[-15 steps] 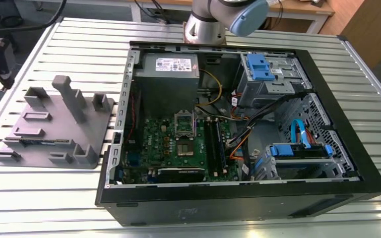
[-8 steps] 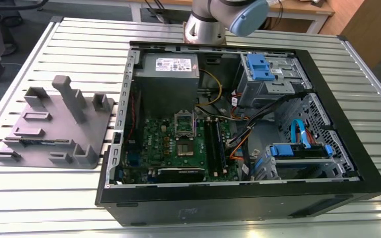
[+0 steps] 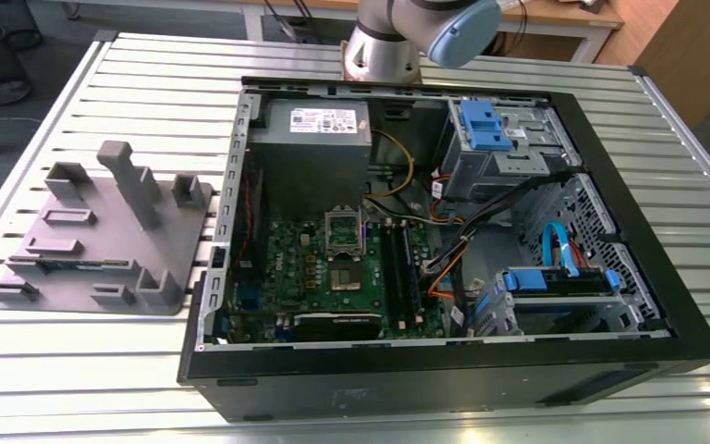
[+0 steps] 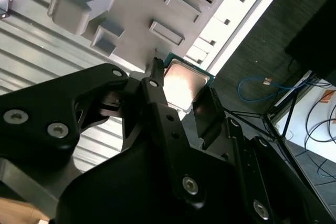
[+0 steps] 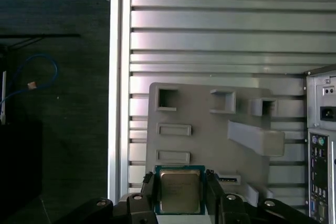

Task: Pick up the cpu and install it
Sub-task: 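Pick up the cpu and move it towards the insertion slot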

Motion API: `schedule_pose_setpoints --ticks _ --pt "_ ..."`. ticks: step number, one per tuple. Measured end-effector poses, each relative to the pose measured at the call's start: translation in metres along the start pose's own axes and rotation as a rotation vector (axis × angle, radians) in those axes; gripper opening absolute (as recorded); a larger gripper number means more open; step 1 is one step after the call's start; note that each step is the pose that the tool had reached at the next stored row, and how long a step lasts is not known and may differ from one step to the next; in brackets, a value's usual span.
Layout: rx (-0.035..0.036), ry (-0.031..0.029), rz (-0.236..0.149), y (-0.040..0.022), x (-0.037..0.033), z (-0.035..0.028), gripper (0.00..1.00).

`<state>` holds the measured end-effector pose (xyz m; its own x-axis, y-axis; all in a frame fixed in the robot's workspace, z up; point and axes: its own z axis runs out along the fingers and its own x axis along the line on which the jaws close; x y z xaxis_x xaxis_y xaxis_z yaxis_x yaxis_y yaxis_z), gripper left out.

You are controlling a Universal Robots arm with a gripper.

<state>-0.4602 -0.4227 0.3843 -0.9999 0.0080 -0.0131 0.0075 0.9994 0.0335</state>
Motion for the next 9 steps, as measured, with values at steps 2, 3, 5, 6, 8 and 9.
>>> schedule_pose_setpoints --ticks 2,3,5,6,8,9 --pt "0.0 -0.0001 0.0 0.0003 -0.0002 -0.0089 0.47" --pt "0.0 -0.0001 0.0 0.0004 -0.0002 -0.0136 0.47" --pt "0.0001 0.0001 0.0 0.0008 -0.0003 -0.0229 0.47" --pt "0.0 0.0 0.0 0.0009 -0.0004 -0.0274 0.47" --pt "0.0 0.0001 0.0 0.0011 -0.0004 -0.0327 0.47" --pt "-0.0001 0.0 0.0 0.0011 -0.0004 -0.0327 0.47"
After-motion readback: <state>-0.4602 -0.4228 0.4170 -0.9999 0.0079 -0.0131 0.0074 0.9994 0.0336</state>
